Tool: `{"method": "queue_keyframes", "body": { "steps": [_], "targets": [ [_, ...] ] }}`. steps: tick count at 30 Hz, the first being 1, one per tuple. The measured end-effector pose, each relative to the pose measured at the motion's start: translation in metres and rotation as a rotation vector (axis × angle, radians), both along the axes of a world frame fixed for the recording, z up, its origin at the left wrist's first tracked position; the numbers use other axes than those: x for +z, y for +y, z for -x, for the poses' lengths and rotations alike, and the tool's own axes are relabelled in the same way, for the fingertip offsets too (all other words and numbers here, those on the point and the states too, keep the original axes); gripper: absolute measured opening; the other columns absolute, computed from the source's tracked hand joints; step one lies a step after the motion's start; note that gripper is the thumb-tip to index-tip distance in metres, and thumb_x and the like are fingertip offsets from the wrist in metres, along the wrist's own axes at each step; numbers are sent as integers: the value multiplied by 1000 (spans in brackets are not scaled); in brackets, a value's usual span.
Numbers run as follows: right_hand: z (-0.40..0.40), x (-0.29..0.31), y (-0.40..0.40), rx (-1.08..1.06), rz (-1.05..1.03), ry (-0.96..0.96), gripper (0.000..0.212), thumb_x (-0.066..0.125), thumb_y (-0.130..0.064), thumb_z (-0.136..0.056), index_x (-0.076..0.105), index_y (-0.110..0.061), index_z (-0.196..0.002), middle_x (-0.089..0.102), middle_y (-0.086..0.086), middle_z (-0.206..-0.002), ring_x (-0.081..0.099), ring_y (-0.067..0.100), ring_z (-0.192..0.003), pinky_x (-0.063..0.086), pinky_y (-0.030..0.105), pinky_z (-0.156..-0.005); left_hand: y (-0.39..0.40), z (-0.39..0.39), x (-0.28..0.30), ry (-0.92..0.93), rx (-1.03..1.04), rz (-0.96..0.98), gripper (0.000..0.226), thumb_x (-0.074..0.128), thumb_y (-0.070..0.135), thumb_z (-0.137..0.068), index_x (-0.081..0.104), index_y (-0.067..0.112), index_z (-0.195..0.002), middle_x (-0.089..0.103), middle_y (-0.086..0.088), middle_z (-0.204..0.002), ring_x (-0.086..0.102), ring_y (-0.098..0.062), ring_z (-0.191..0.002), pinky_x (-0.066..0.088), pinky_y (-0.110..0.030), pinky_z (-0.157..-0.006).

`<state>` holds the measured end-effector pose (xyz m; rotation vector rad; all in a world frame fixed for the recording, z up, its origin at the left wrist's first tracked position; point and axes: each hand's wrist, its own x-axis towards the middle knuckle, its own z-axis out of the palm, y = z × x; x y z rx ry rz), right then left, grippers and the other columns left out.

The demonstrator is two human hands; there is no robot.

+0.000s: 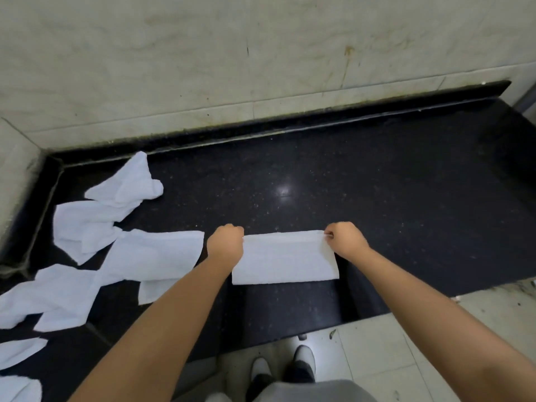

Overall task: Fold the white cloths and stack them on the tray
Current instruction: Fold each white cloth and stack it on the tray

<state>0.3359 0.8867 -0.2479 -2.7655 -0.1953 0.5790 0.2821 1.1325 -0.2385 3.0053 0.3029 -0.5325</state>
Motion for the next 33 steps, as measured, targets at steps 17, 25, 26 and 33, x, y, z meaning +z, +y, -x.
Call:
{"method": "queue_keyframes", "body": {
  "steps": [17,25,26,33],
  "targets": [
    [-11,-25,-1,175,155,-20,29,39,-13,-94,53,-6,-119,54,13,-118,53,29,-108,47,37,-84,11,-2,-38,-31,-168,-43,47,43,15,-97,33,18,-142,40,-2,-140,39,-21,-127,40,-32,-98],
    [-7,-26,-5,183,106,-108,27,40,-14,-95,53,-7,-118,48,10,-119,44,25,-113,47,37,-88,10,-2,-42,-66,-287,-118,44,43,6,-92,41,12,-135,45,-6,-129,41,-22,-119,38,-29,-94],
    [-6,-25,-5,211,114,-113,26,41,-13,-95,53,-6,-117,48,9,-119,45,24,-112,47,37,-88,11,-3,-41,-64,-292,-115,43,44,5,-91,42,11,-133,45,-6,-127,41,-22,-118,39,-29,-92],
    [5,-14,-11,545,240,-30,32,40,-9,-93,51,-11,-123,52,8,-120,56,27,-103,45,34,-83,28,8,-29,-141,-339,-13,25,68,4,-73,62,11,-96,55,-5,-103,53,-22,-96,43,-25,-67]
  ]
}}
